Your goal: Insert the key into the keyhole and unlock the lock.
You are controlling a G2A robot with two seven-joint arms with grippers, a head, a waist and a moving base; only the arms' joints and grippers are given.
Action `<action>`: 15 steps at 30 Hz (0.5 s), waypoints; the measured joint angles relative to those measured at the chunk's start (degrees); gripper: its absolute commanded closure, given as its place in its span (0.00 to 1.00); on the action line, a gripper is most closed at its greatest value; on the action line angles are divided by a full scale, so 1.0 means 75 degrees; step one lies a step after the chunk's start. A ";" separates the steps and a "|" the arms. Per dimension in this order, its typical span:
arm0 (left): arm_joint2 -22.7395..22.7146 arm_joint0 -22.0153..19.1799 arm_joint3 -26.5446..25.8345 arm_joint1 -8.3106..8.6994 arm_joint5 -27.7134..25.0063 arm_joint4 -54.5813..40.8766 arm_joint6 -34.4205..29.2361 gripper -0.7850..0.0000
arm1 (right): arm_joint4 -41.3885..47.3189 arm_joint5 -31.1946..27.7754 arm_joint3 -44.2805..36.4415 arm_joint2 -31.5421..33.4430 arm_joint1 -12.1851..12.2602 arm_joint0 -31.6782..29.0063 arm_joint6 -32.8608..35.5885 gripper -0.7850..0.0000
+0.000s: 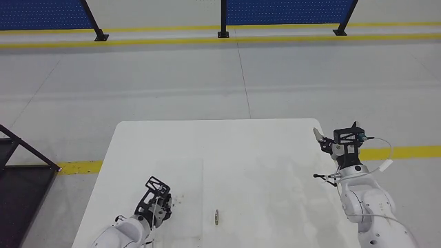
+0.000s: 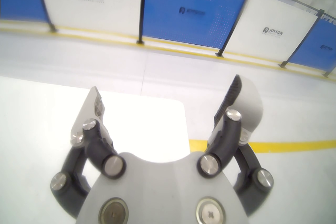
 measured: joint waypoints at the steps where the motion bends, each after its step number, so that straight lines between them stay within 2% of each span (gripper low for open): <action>1: -0.0050 -0.0014 -0.0006 0.0004 -0.0040 -0.0104 0.0045 1.00 | 0.0000 0.0000 0.0000 0.0000 0.0000 0.0000 0.0000 0.00; 5: -0.0252 0.0144 -0.0196 0.0022 -0.0305 -0.0458 0.0541 1.00 | 0.0000 0.0000 0.0000 0.0000 0.0000 0.0000 0.0000 0.00; 8: -0.0514 0.0488 -0.0353 0.0053 -0.0845 -0.0822 0.1364 1.00 | 0.0000 0.0000 0.0000 0.0000 0.0000 0.0000 0.0000 0.00; 15: -0.1276 0.1213 -0.0086 0.0191 -0.3250 -0.0800 0.4116 1.00 | 0.0000 0.0000 0.0000 0.0000 0.0000 0.0000 0.0000 0.00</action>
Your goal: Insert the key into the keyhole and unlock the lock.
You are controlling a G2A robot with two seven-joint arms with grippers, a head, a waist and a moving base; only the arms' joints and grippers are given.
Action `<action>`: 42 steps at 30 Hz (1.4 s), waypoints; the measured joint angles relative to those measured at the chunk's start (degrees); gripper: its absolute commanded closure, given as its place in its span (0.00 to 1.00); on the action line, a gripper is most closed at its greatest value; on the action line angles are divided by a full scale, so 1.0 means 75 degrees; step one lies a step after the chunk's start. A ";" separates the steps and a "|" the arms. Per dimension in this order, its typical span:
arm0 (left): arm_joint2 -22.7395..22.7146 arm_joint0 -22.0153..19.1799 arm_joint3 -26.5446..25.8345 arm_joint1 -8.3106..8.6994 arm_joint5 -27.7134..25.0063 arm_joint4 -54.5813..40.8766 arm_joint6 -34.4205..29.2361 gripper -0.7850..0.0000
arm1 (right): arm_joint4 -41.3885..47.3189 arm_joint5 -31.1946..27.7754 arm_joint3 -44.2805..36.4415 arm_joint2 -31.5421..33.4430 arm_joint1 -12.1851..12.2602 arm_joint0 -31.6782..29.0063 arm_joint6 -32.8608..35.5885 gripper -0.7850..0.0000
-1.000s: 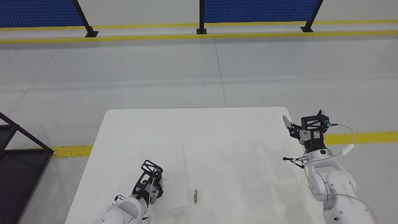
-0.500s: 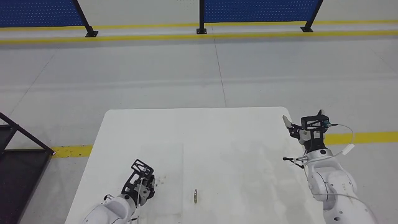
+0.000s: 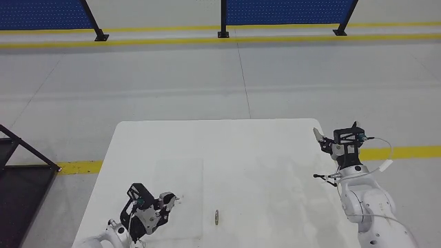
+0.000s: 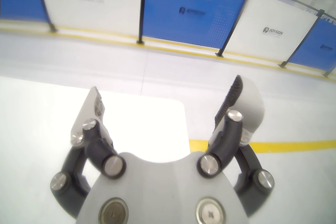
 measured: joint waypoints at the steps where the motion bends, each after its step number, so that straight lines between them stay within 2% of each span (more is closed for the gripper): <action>1: -0.0072 0.0052 0.0122 0.0018 -0.0356 0.0138 0.0501 1.00 | 0.0000 0.0000 0.0000 0.0000 0.0000 0.0000 0.0000 0.00; 6: -0.0140 0.0057 0.0638 0.0060 -0.1288 0.0626 0.2302 1.00 | -0.0058 -0.0057 -0.0138 -0.0058 -0.0011 -0.0146 0.0085 0.00; 8: -0.0152 0.0037 0.0856 0.0081 -0.1642 0.0800 0.2896 1.00 | -0.0120 -0.0138 -0.0415 -0.0298 -0.0034 -0.0438 0.0180 0.00; 12: -0.0220 -0.0006 0.1103 0.0099 -0.1823 0.0924 0.3745 1.00 | -0.0753 -0.0564 -0.0985 -0.1099 -0.0061 -0.1134 0.0307 0.00; 19: -0.0225 -0.0005 0.1116 0.0100 -0.1830 0.0927 0.3772 1.00 | -0.1956 -0.1492 -0.1424 -0.2749 -0.0087 -0.1975 0.0637 0.00; 24: -0.0225 -0.0005 0.1116 0.0100 -0.1830 0.0927 0.3773 1.00 | -0.2358 -0.1699 -0.1075 -0.3743 -0.0152 -0.1959 0.0982 0.00; 28: -0.0225 -0.0005 0.1116 0.0100 -0.1830 0.0927 0.3773 1.00 | -0.2184 -0.1767 -0.0535 -0.4426 -0.0238 -0.1796 0.1204 0.00; 34: -0.0225 -0.0005 0.1116 0.0100 -0.1830 0.0927 0.3773 1.00 | -0.2079 -0.1631 -0.0005 -0.5045 -0.0335 -0.1530 0.1199 0.00; 36: -0.0225 -0.0005 0.1116 0.0100 -0.1830 0.0927 0.3773 1.00 | -0.2068 -0.1450 0.0189 -0.5205 -0.0381 -0.1385 0.1172 0.16; 37: -0.0225 -0.0005 0.1116 0.0100 -0.1830 0.0927 0.3773 1.00 | -0.2000 -0.1380 0.0330 -0.5286 -0.0411 -0.1265 0.1174 0.20; 42: -0.0225 -0.0005 0.1116 0.0100 -0.1830 0.0927 0.3773 1.00 | -0.1695 -0.1201 0.0767 -0.5557 -0.0521 -0.0818 0.1205 0.27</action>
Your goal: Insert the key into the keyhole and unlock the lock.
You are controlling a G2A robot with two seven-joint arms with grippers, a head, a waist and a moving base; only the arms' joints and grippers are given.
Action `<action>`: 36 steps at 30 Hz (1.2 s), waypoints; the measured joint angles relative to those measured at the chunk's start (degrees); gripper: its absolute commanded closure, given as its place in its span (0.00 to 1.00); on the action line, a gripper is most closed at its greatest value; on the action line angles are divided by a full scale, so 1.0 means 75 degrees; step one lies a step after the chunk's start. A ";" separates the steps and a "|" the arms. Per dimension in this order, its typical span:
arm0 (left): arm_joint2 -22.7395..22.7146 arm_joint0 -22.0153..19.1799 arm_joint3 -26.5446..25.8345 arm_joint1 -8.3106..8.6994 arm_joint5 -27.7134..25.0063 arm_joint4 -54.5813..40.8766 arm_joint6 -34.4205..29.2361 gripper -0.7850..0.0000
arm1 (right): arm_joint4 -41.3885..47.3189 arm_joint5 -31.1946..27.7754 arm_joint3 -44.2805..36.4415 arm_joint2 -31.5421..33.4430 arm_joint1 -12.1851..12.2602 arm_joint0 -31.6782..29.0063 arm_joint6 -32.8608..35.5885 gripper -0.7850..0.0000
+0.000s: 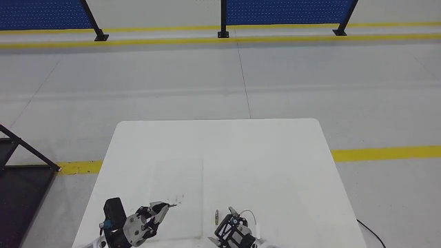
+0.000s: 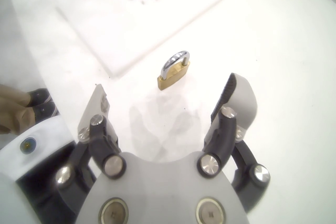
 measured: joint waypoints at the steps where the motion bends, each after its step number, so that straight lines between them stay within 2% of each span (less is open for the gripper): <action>1: 0.0000 0.0000 0.0000 0.0000 0.0000 0.0000 0.0000 1.00 | 0.0088 0.0046 0.0089 -0.0058 -0.0027 0.0096 0.0021 0.30; 4: 0.0000 0.0000 0.0000 0.0000 0.0000 0.0000 0.0000 1.00 | 0.0272 0.0198 0.0294 -0.0196 -0.0094 0.0319 0.0074 0.46; 11: 0.0000 0.0000 0.0000 0.0000 0.0000 0.0000 0.0000 1.00 | 0.0552 0.0297 0.0751 -0.0436 -0.0198 0.0703 0.0128 0.56; 12: 0.0000 0.0000 0.0000 0.0000 0.0000 0.0000 0.0000 1.00 | 0.0581 0.0317 0.0796 -0.0461 -0.0210 0.0742 0.0128 0.62; 14: 0.0000 0.0000 0.0000 0.0000 0.0000 0.0000 0.0000 1.00 | 0.0628 0.0384 0.0877 -0.0519 -0.0237 0.0822 0.0113 0.69; 17: 0.0000 0.0000 0.0000 0.0000 0.0000 0.0000 0.0000 1.00 | 0.0596 0.0409 0.0947 -0.0588 -0.0254 0.0901 0.0038 1.00; 24: 0.0000 0.0000 0.0000 0.0000 0.0000 0.0000 0.0000 1.00 | 0.0621 0.0495 0.0748 -0.0542 -0.0226 0.0819 -0.0323 1.00; 30: 0.0066 -0.0049 -0.0009 -0.0006 0.0026 -0.0125 -0.0047 1.00 | 0.1328 0.0481 -0.0096 -0.0044 -0.0111 0.0375 -0.1147 1.00; 33: 0.0223 -0.0181 -0.0012 -0.0008 -0.0218 -0.0580 -0.0074 1.00 | 0.2155 -0.0018 -0.0591 0.0441 -0.0022 0.0107 -0.2064 1.00; 36: 0.0409 -0.0329 0.0040 -0.0012 -0.0526 -0.1054 -0.0020 1.00 | 0.3047 -0.0969 -0.0835 0.0867 0.0075 -0.0171 -0.3000 1.00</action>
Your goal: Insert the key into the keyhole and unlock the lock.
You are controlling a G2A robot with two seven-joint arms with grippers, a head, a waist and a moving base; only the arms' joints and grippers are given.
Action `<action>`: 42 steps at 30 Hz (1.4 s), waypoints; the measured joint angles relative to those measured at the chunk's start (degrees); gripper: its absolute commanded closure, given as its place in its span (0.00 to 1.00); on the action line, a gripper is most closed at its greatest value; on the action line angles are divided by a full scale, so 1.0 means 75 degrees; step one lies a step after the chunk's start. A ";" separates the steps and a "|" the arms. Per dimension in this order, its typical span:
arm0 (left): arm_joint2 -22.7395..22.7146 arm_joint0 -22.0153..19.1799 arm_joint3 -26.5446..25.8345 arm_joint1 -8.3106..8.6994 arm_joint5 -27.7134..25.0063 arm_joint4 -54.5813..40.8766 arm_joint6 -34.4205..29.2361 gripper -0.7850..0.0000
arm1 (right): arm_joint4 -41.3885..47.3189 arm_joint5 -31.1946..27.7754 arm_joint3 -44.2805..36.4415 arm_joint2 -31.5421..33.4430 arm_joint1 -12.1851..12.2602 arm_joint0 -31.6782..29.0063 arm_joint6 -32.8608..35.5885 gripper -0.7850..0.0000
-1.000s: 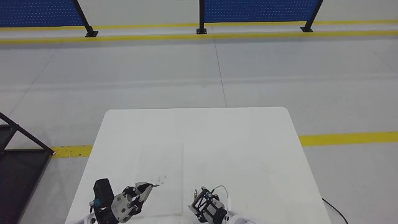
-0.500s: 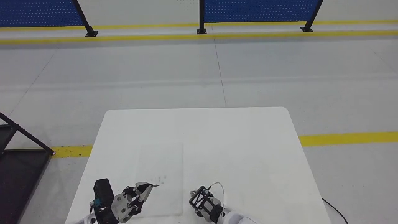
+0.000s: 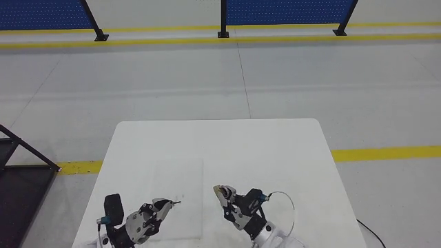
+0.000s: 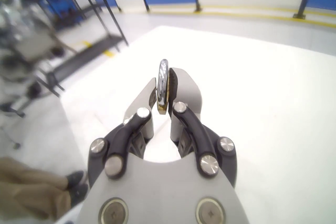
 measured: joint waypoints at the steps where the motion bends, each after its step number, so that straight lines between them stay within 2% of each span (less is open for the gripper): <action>1: 0.0106 -0.0087 0.0018 -0.0001 -0.0189 -0.0216 0.0027 1.00 | 0.0390 -0.0431 -0.0078 0.0147 0.0032 -0.0069 -0.0261 1.00; 5: 0.0554 -0.0365 0.0043 0.0015 -0.0418 -0.0883 0.0131 1.00 | 0.1485 -0.1700 -0.0238 0.0420 0.0108 -0.0165 -0.0587 1.00; 11: 0.1392 -0.0689 0.0033 0.0084 -0.0404 -0.1709 0.0473 1.00 | 0.2978 -0.2996 -0.0403 0.0562 0.0190 -0.0080 -0.0005 1.00; 14: 0.1607 -0.0737 0.0072 0.0126 -0.0404 -0.1869 0.0454 1.00 | 0.3057 -0.3020 -0.0429 0.0580 0.0196 -0.0067 0.0041 1.00; 28: 0.1595 -0.0735 0.0072 0.0123 -0.0403 -0.1858 0.0449 1.00 | 0.3033 -0.3010 -0.0424 0.0577 0.0195 -0.0069 0.0025 1.00; 32: 0.1857 -0.0857 0.0111 0.0081 -0.0218 -0.2100 0.0314 1.00 | 0.3348 -0.2975 -0.0352 0.0415 0.0156 0.0063 0.0006 1.00; 36: 0.2188 -0.1017 0.0348 0.0011 -0.0132 -0.2221 0.0493 1.00 | 0.3642 -0.3428 -0.0141 0.0252 0.0095 0.0218 -0.0630 1.00; 42: 0.2650 -0.1243 0.0551 -0.0114 -0.0398 -0.2434 0.1151 1.00 | 0.3896 -0.4164 0.0034 -0.0005 0.0030 0.0231 -0.1260 1.00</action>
